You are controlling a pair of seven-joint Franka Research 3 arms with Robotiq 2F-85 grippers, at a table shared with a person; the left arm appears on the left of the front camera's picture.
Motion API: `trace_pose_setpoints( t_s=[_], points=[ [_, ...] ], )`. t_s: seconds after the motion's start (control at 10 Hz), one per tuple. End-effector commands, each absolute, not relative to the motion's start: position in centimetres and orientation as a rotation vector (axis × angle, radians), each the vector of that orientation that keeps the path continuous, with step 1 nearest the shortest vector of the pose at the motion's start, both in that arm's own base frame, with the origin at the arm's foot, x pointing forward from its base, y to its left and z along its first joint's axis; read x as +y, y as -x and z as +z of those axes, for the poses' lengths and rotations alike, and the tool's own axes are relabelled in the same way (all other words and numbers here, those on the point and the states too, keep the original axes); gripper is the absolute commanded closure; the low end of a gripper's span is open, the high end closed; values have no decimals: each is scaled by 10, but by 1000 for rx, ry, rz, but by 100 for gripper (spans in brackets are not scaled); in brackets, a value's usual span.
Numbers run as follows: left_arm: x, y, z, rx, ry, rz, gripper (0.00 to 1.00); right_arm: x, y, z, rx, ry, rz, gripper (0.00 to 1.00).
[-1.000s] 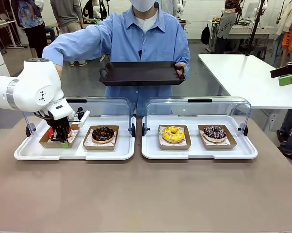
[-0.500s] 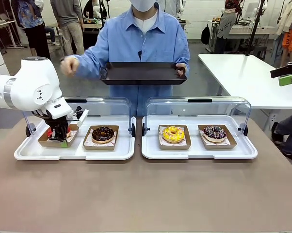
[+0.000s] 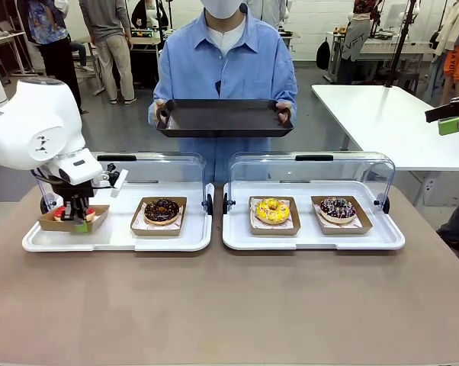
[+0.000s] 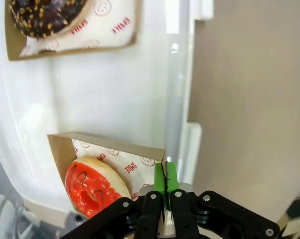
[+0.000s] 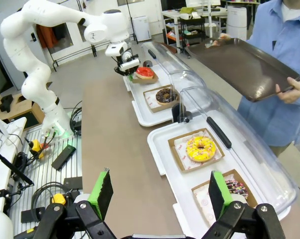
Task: Provide the desired donut to the person.
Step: Pick up and lift the Paper togo box containing the Donut pointed at by the person.
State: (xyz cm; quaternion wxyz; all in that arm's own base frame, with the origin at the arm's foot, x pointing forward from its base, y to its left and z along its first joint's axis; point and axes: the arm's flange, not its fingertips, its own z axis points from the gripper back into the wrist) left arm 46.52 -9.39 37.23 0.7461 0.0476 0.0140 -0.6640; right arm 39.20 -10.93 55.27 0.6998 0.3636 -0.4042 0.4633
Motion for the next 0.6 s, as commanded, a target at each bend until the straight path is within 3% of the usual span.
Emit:
trace_pose_setpoints(
  t_s=[0.0, 0.5],
  points=[
    [-96, -431, 393, 75, -153, -1418, 100, -110, -393, 553, -902, -816, 1036, 0],
    [-97, -360, 440, 121, -181, -1402, 100, -110, -393, 553, -902, -816, 1036, 0]
  ],
)
